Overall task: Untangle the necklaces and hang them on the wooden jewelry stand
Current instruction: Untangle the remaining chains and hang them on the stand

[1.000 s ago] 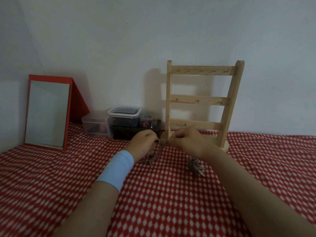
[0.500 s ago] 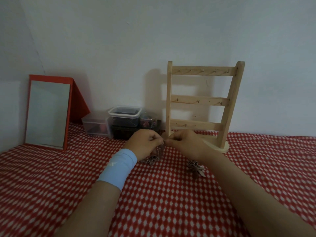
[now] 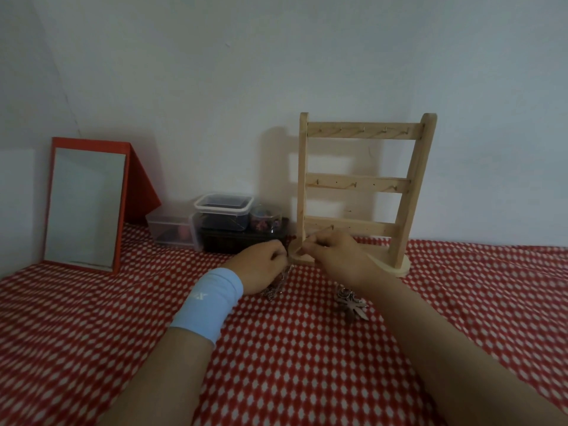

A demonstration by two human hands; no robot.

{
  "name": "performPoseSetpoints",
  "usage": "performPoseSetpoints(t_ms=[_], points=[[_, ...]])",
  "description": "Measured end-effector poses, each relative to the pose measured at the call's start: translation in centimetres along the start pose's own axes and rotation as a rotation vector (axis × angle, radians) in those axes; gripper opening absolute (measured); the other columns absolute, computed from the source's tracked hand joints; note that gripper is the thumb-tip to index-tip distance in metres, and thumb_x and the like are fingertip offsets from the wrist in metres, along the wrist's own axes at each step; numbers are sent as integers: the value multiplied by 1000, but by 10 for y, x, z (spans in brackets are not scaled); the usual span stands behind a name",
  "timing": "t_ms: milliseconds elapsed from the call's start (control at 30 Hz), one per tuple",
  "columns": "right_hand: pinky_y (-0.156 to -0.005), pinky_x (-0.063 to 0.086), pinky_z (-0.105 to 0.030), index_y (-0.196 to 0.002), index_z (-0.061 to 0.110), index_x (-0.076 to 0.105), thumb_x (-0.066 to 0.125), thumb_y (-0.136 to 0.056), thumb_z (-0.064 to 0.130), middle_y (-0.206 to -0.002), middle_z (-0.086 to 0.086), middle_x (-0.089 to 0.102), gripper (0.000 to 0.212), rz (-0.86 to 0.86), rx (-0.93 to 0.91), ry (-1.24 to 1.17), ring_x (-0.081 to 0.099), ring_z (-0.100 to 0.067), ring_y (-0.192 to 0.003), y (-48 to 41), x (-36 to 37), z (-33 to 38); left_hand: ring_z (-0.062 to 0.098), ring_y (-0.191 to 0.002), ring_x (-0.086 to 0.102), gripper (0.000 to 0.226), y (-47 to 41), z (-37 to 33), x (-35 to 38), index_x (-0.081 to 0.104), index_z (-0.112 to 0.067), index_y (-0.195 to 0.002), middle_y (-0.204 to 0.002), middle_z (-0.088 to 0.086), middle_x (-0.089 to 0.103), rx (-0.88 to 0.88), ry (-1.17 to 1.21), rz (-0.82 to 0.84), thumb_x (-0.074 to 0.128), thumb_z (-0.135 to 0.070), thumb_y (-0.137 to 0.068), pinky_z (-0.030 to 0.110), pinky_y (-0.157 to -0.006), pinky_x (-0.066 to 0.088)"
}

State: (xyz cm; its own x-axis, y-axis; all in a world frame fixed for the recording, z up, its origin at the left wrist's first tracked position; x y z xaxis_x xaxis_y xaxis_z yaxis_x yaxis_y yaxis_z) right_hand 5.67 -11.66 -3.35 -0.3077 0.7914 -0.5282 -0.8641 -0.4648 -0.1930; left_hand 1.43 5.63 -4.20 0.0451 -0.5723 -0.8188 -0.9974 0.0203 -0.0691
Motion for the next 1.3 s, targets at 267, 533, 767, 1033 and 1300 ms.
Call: performPoseSetpoints(t_ms=[267, 533, 767, 1033, 1300], points=[[-83, 54, -20, -90, 25, 80, 64, -99, 27, -90, 12, 77, 19, 82, -65, 22, 70, -3, -86, -3, 1, -1, 17, -96, 65, 24, -4, -6, -4, 70, -20, -96, -97, 2, 70, -26, 588, -162, 49, -30, -101, 31, -86, 50], [-75, 55, -26, -81, 22, 81, 65, -98, 21, -73, 9, 73, 24, 57, 7, -38, 65, -7, -71, -3, -6, 5, 17, -77, 65, 34, -3, -5, 4, 66, -16, -77, -75, -1, 69, -168, 684, -91, 47, -36, -98, 32, -79, 51], [-50, 34, -21, -94, 9, 74, 50, -106, 19, -53, 9, 48, 28, 32, 111, -105, 38, -3, -42, -3, -5, 0, 13, -68, 68, 13, -1, -7, 4, 58, -16, -102, -81, 4, 71, -62, 453, -121, 49, -25, -102, 21, -64, 53], [-84, 54, -35, -88, 17, 77, 59, -101, 35, -95, -7, 73, 29, 16, 15, 144, 67, -20, -87, -3, -3, 2, 3, -75, 65, 43, 4, -11, -13, 55, -39, -111, -80, -10, 68, 92, 208, -23, 52, -1, -91, 12, -72, 46], [-64, 47, -26, -76, 21, 70, 54, -105, 22, -62, 5, 60, 33, 61, 70, -18, 55, -11, -60, -5, 5, -4, 9, -111, 61, 42, 2, -8, -4, 59, -22, -125, -118, -4, 66, 43, 362, 5, 60, 0, -90, 23, -98, 47]])
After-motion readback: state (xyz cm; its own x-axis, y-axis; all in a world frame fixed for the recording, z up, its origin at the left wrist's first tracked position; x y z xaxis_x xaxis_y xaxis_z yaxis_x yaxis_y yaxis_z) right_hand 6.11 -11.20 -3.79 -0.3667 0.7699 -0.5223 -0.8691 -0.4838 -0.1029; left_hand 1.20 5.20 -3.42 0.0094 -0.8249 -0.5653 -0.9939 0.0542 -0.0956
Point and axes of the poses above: each hand's wrist, its own y-axis away from the middle knuckle, its own x-axis out of the palm, z = x × y, the point moved 2 cm from there along -y, towards the middle knuckle
